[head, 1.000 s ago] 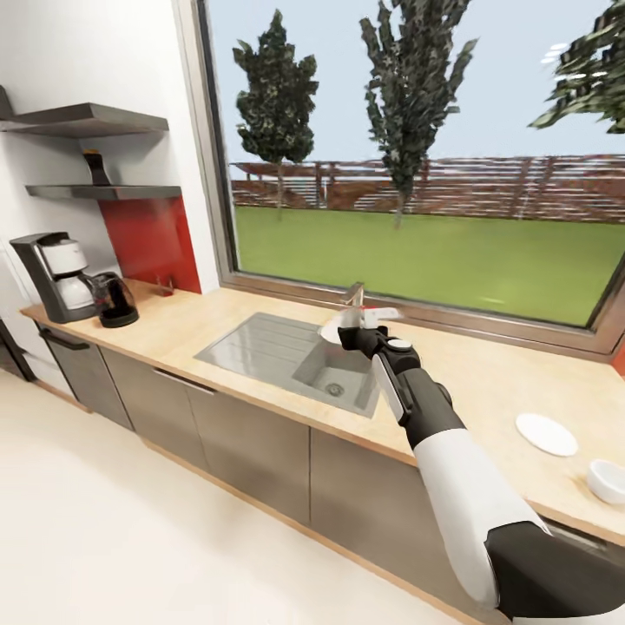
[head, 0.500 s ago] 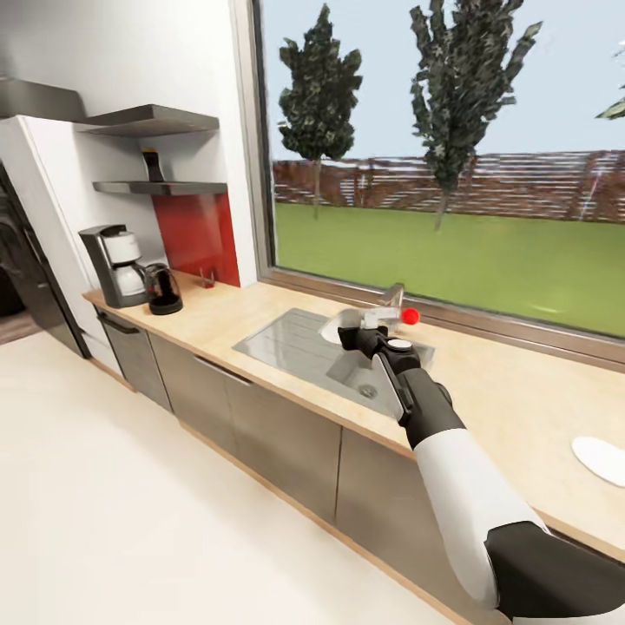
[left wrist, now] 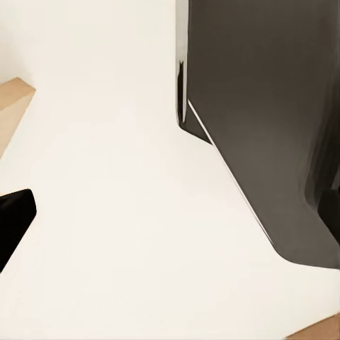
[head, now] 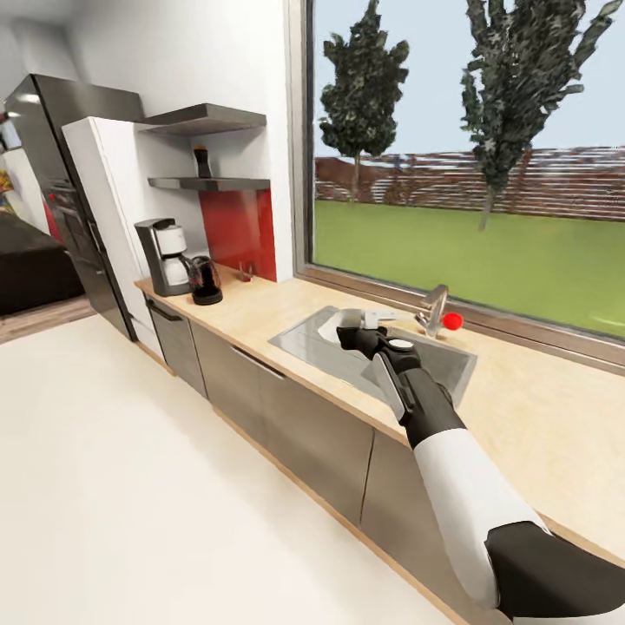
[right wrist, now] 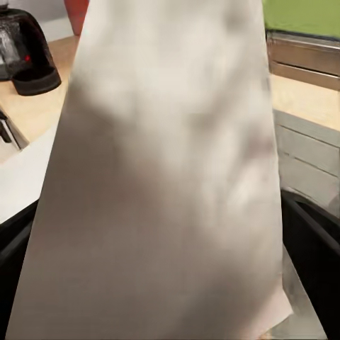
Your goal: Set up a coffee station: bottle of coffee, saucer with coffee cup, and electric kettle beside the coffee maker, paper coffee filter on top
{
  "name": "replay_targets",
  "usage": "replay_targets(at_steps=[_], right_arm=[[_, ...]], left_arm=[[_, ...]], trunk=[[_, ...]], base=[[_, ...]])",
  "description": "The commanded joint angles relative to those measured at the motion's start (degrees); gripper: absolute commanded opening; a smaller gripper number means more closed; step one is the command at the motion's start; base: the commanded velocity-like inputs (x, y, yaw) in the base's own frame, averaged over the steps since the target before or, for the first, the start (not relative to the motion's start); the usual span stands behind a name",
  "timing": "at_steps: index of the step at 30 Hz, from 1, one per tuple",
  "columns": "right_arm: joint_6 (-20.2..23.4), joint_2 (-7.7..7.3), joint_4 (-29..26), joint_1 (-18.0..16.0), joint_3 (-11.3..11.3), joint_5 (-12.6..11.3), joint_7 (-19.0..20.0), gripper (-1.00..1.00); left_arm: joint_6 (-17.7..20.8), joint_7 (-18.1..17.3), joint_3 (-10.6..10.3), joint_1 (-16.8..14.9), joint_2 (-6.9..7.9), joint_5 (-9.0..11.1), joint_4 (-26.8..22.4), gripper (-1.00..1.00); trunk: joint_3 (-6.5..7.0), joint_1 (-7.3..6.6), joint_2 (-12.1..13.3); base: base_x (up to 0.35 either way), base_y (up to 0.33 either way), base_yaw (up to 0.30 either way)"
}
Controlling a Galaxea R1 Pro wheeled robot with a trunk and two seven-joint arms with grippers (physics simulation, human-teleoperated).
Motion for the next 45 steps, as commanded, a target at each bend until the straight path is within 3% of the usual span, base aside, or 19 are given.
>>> replay_targets(at_steps=[1, 9, 45], right_arm=[[0.28, 0.03, -0.04, -0.03, 0.01, -0.38, 0.0, -1.0], [0.2, 0.39, 4.27, 0.09, 0.18, -0.55, 0.08, -1.0], [0.19, 0.39, 7.05, 0.13, 0.1, -0.75, 0.08, -1.0]], left_arm=[[-0.36, -0.02, 0.02, -0.05, 0.0, 0.01, 0.11, 1.0], [-0.36, -0.02, -0.14, -0.05, 0.0, 0.01, 0.1, 1.0], [-0.28, -0.02, 0.03, -0.05, -0.08, -0.33, 0.07, 1.0]], trunk=[[-0.15, 0.03, -0.11], [-0.45, 0.03, -0.11], [-1.74, 0.03, -0.11]], base=[[0.0, 0.0, 0.275], [0.0, 0.0, 0.275], [0.0, 0.0, 0.275]])
